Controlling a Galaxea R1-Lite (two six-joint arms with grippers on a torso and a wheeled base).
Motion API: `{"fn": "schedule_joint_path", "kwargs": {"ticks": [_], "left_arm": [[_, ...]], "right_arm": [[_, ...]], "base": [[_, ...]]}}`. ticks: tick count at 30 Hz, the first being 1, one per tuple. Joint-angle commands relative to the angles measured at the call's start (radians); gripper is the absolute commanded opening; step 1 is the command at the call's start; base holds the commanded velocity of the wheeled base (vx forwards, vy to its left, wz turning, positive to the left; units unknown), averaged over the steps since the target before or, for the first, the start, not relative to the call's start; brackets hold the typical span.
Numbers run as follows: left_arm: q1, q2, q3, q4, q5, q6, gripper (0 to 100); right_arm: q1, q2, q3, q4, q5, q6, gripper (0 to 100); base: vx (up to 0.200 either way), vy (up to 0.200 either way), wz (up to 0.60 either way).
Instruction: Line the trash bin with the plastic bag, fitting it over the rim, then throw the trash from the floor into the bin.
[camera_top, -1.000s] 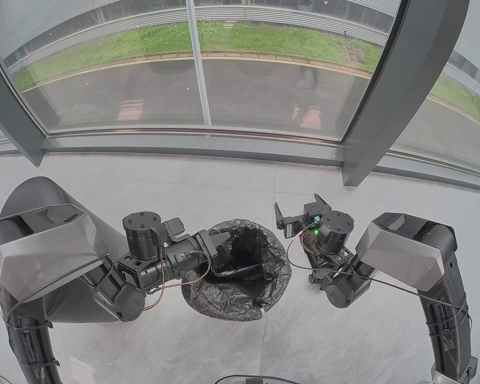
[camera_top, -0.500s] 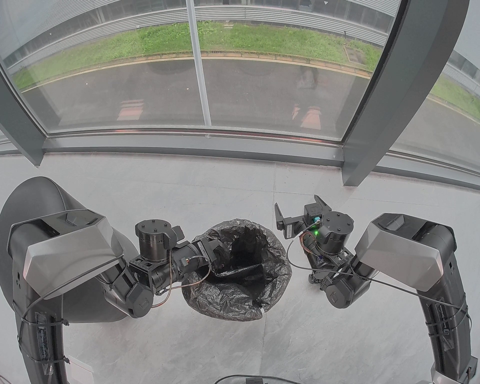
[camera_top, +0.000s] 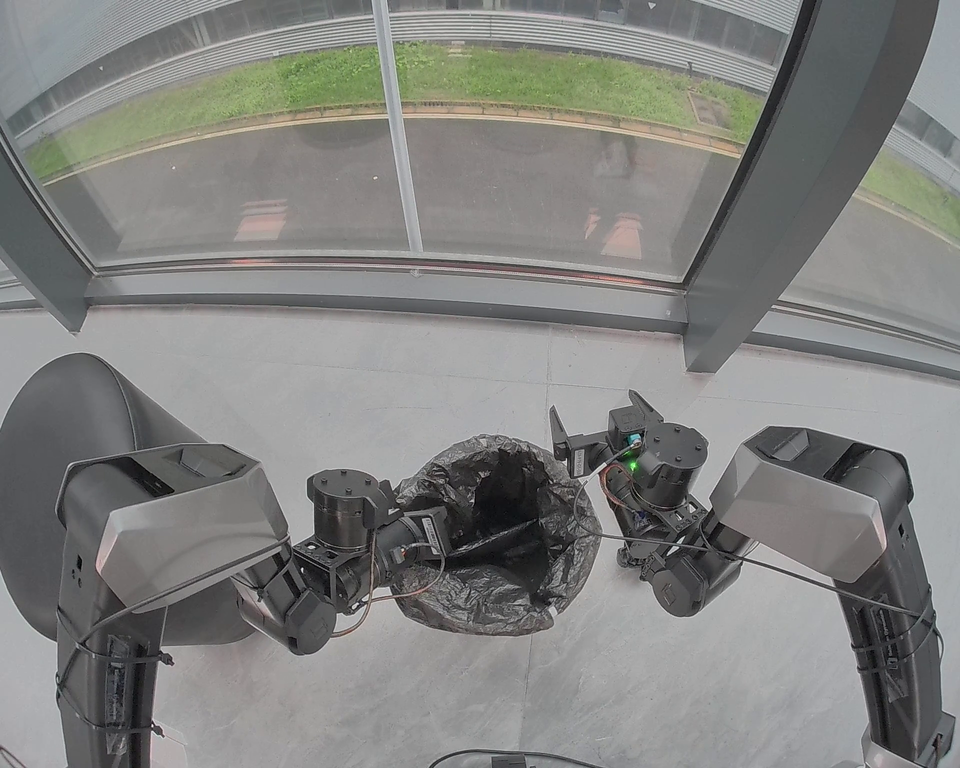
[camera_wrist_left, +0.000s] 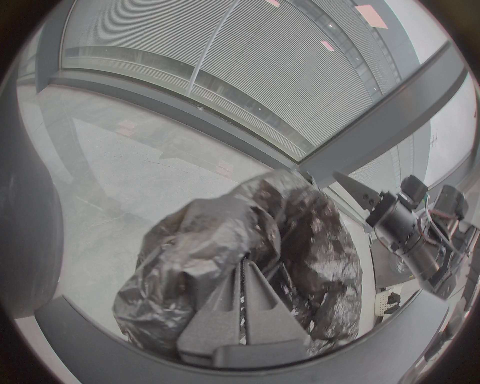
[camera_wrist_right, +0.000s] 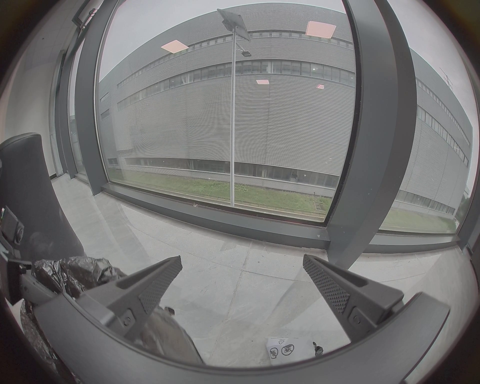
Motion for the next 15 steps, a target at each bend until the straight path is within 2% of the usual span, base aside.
{"fn": "schedule_joint_path", "kwargs": {"ticks": [1,10,15], "left_arm": [[-0.014,0.035,-0.006,0.002,0.010,0.015,0],[-0.028,-0.068,0.056,-0.006,0.022,0.011,0],[-0.086,-0.226,0.141,-0.001,0.020,-0.007,0]], "right_arm": [[-0.001,0.003,-0.001,-0.001,0.000,-0.001,100],[0.001,-0.003,0.001,0.001,-0.008,-0.001,100],[0.002,-0.004,0.004,0.001,-0.012,-0.002,100]], "base": [[0.000,0.000,0.00],[0.000,0.000,0.00],[0.000,0.000,0.00]]}}
